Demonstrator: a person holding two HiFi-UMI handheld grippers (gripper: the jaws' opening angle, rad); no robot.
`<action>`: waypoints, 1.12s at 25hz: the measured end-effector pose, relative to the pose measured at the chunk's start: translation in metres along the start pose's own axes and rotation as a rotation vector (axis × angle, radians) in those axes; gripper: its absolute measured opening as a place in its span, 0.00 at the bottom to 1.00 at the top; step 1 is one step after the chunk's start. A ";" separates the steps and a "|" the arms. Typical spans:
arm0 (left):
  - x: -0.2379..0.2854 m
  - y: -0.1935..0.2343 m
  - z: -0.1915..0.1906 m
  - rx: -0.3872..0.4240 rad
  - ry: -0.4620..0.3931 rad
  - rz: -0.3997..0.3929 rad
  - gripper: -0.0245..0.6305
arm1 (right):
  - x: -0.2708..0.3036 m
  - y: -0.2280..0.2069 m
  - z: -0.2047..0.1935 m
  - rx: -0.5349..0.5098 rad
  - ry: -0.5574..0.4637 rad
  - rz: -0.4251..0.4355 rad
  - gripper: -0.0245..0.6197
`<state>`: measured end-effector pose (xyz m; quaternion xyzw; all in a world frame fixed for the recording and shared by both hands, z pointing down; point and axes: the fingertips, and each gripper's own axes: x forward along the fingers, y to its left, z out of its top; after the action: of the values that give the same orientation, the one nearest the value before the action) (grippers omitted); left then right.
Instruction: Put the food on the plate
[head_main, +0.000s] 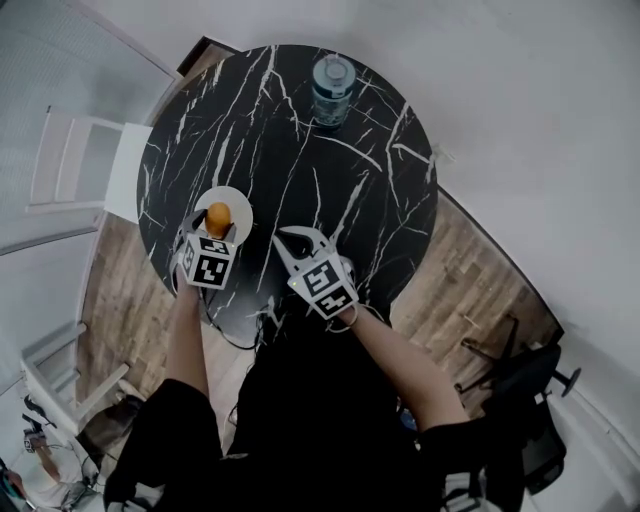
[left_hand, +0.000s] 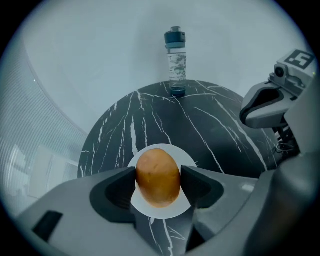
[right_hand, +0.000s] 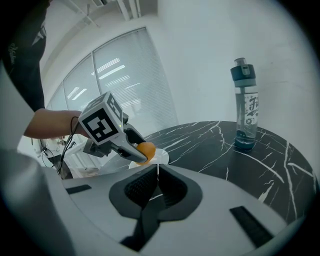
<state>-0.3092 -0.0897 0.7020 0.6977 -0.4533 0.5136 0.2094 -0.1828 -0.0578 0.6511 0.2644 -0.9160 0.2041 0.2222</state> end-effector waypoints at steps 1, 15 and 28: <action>0.001 0.001 -0.001 0.030 0.011 0.014 0.45 | 0.000 0.000 0.001 0.000 -0.001 0.001 0.04; 0.013 -0.004 -0.001 0.080 0.034 0.038 0.45 | -0.006 -0.007 0.002 -0.002 -0.002 -0.007 0.04; -0.009 -0.017 0.001 -0.055 0.018 0.083 0.45 | -0.029 -0.005 0.012 -0.077 -0.004 0.070 0.04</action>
<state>-0.2947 -0.0784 0.6966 0.6677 -0.4941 0.5154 0.2108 -0.1612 -0.0562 0.6281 0.2236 -0.9323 0.1761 0.2232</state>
